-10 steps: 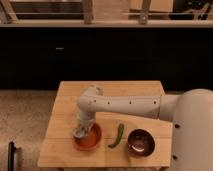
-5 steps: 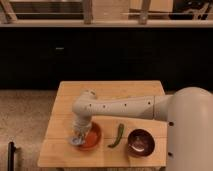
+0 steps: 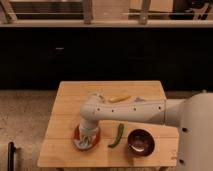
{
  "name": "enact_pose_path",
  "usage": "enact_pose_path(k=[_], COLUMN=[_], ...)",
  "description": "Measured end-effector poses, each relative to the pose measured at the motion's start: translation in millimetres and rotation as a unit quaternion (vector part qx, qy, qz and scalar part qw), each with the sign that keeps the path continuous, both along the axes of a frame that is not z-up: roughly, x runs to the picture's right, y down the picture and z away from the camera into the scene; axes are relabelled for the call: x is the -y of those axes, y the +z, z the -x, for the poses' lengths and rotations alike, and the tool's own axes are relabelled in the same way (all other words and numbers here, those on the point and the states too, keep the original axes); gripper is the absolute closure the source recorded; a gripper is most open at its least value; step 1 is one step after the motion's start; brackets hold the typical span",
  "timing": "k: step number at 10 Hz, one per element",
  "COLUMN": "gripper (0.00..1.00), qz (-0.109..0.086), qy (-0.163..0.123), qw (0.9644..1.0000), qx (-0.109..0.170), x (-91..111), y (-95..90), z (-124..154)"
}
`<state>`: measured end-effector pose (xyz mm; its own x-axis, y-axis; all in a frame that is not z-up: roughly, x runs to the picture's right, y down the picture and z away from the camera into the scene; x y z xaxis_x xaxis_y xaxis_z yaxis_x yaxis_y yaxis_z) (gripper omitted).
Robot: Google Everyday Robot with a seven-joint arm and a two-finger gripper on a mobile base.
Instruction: Wipe red bowl with towel
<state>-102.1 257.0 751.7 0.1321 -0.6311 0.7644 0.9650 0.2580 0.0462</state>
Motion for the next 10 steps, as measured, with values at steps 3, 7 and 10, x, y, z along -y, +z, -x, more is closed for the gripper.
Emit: enact_pose_path(k=[3, 7, 10], gripper=[1.0, 1.0, 1.0], qz=[-0.019, -0.042, -0.048], qy=[0.014, 0.026, 0.02], qw=[0.9996, 0.9985, 0.9986], qx=[-0.017, -0.022, -0.011], x=[17, 46, 55], y=[1.6, 9.4, 13.5], z=[-12, -9, 8])
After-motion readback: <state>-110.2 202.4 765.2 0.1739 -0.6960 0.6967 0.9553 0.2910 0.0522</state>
